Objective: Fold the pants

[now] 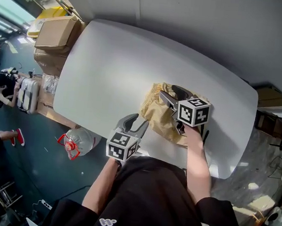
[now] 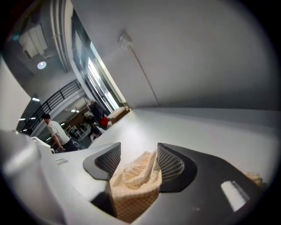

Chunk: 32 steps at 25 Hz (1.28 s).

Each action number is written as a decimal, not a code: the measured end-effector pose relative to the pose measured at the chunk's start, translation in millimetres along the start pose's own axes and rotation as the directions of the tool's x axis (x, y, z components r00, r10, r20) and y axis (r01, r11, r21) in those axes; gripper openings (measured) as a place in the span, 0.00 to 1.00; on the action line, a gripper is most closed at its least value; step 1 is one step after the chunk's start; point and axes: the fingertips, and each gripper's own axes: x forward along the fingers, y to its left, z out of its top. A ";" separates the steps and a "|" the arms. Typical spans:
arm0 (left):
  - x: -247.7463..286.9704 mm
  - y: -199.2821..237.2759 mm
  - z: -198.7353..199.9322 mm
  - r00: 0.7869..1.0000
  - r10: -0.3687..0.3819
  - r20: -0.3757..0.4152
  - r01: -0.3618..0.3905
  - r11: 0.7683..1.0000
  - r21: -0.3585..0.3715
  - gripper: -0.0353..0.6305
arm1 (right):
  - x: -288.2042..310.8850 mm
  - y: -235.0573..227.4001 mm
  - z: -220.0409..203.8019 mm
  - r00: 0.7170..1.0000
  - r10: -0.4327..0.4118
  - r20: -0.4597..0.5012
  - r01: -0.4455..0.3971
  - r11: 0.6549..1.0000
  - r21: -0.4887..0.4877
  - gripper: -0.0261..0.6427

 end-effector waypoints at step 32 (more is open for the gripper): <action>121.9 -49.8 34.4 0.988 0.043 -0.149 -0.006 0.971 0.237 0.06 | -203.2 -21.6 19.6 0.847 -0.250 0.469 0.224 0.968 0.113 0.05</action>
